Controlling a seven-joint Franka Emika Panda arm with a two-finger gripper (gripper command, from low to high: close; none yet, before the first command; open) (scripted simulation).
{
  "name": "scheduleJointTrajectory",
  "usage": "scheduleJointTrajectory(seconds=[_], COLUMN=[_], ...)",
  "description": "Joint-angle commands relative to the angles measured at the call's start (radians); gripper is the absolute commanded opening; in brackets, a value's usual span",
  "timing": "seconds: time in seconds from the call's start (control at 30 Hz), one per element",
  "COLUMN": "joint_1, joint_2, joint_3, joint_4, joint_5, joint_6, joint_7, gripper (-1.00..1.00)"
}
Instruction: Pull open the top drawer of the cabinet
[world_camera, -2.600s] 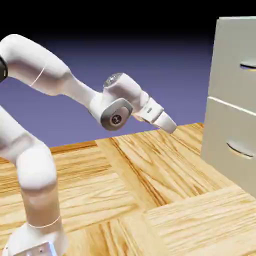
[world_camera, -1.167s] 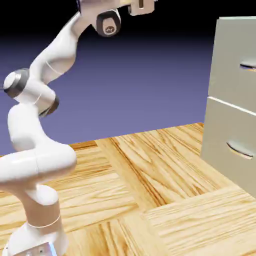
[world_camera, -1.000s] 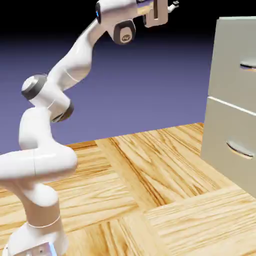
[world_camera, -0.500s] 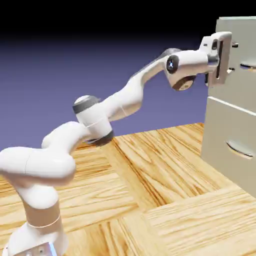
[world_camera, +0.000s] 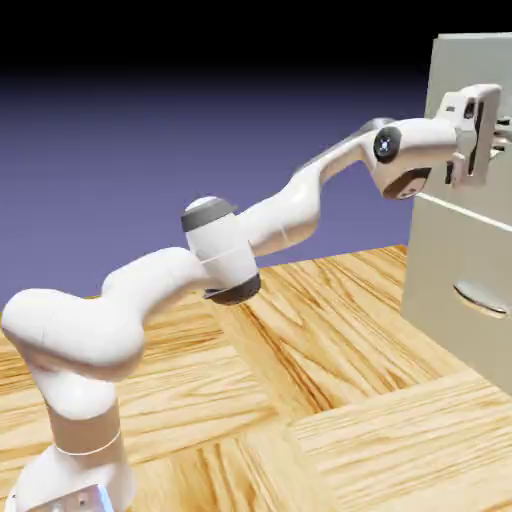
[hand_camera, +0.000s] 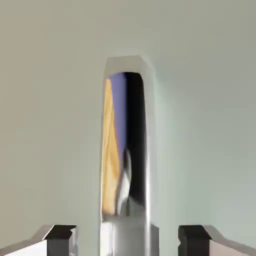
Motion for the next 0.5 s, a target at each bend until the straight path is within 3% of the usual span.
scheduleJointTrajectory(seconds=[0.0, 0.47], joint_1=[0.021, 0.322], joint_2=[-0.005, -0.075], joint_3=[0.001, -0.005], joint_4=[-0.036, -0.543], joint_5=[0.007, 0.046], joint_6=[-0.013, -0.204], joint_7=[-0.014, -0.153], gripper=[-1.00, -1.00])
